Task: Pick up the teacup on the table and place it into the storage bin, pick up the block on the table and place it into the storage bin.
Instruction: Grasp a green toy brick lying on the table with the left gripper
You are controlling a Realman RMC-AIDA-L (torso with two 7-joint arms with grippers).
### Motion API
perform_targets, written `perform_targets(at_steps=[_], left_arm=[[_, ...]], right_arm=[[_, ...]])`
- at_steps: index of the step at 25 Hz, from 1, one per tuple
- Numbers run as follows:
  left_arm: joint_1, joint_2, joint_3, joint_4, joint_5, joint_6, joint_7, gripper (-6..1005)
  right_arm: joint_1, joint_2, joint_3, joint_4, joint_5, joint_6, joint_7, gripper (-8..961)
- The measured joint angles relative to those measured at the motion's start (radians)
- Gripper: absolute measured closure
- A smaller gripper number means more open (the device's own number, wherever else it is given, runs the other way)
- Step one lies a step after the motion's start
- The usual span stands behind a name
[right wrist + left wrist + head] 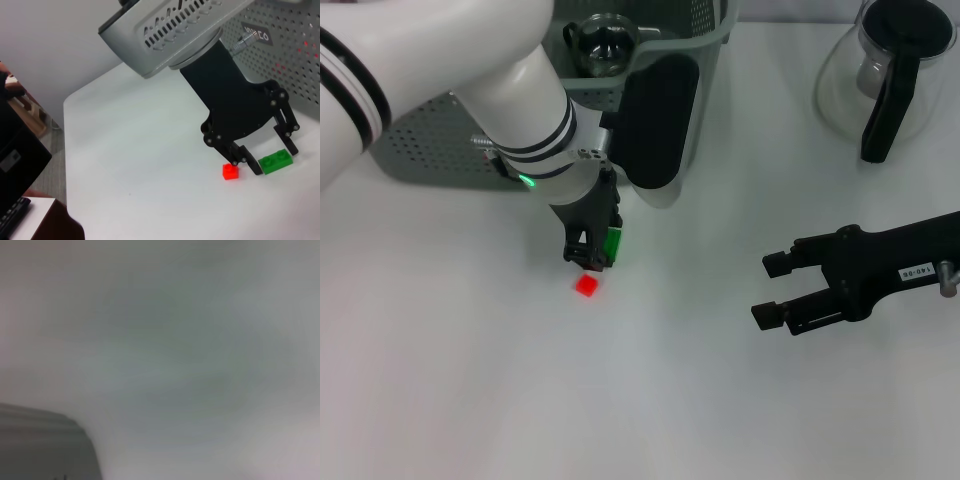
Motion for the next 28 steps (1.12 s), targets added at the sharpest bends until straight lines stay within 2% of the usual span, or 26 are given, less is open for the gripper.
perform_targets(at_steps=[2, 28], left_arm=[[-0.001, 0.000, 0.010, 0.001, 0.006, 0.002, -0.006, 519], [-0.056, -0.002, 0.051, -0.042, 0.011, 0.014, -0.027, 523]], right_arm=[[-0.001, 0.000, 0.000, 0.000, 0.000, 0.000, 0.000, 72], [-0.006, 0.003, 0.000, 0.002, 0.000, 0.008, -0.015, 72]])
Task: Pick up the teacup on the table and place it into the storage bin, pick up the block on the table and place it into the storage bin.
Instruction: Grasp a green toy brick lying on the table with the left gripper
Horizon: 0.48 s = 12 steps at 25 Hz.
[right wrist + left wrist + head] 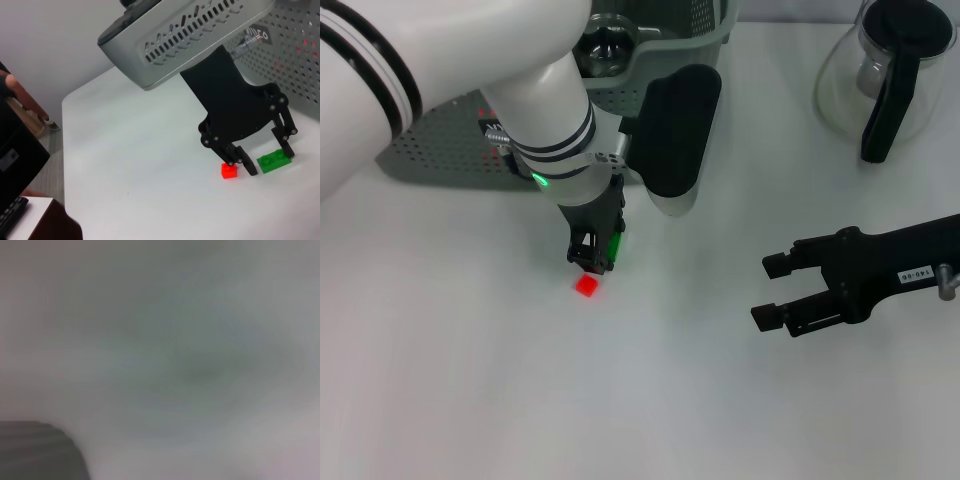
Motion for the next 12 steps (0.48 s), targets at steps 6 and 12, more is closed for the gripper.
perform_targets(at_steps=[6, 12], left_arm=[[-0.003, 0.000, 0.013, 0.000, -0.001, -0.005, -0.007, 524], [-0.008, -0.001, 0.015, -0.003, -0.006, -0.008, -0.009, 522]], right_arm=[[-0.001, 0.000, 0.000, 0.010, 0.000, 0.003, -0.012, 72], [-0.005, 0.000, 0.000, 0.011, 0.000, 0.006, -0.013, 72]])
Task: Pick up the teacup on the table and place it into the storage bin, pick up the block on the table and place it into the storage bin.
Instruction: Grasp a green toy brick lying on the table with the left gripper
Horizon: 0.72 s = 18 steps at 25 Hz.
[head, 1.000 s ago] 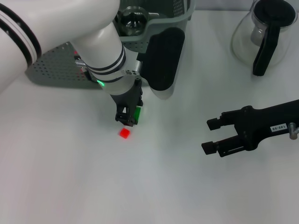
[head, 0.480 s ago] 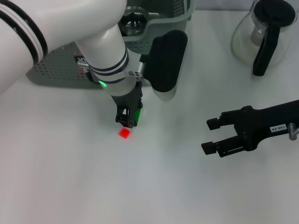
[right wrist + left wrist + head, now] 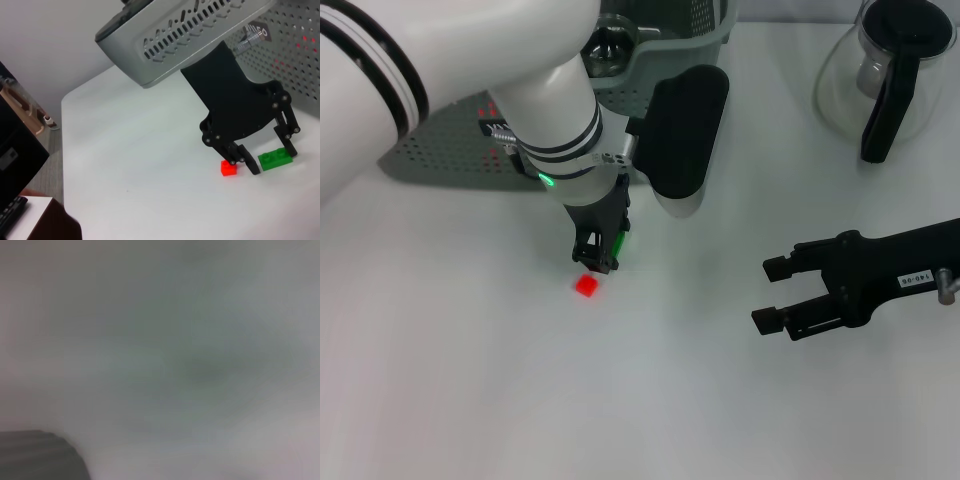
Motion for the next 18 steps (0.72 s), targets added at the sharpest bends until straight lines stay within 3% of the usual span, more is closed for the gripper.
perform_targets(at_steps=[18], left_arm=[[-0.013, -0.002, 0.009, -0.015, -0.005, -0.014, 0.000, 514]], right_arm=[[-0.005, 0.000, 0.000, 0.000, 0.000, 0.000, -0.009, 72]])
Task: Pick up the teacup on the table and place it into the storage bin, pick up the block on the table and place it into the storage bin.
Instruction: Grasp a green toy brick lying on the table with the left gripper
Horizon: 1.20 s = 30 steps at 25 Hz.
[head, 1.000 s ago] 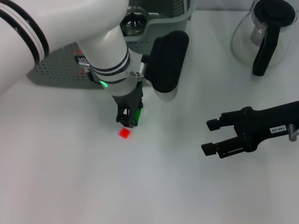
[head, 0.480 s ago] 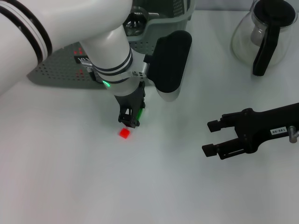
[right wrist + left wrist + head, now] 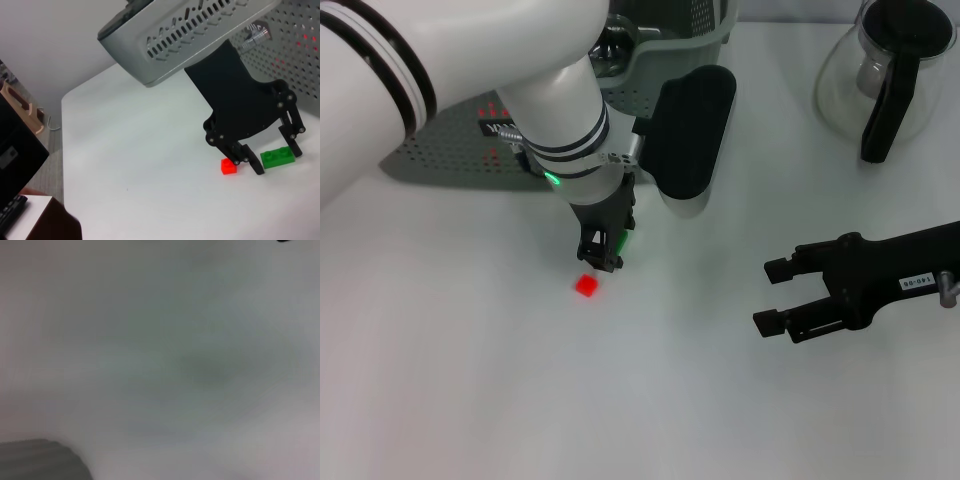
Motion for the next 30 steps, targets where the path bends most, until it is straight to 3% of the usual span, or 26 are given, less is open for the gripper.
perform_targets(at_steps=[30], left_arm=[[-0.044, 0.003, 0.029, -0.033, 0.010, 0.012, -0.002, 515]], right_arm=[[-0.004, 0.000, 0.004, 0.000, 0.003, 0.000, -0.001, 71]])
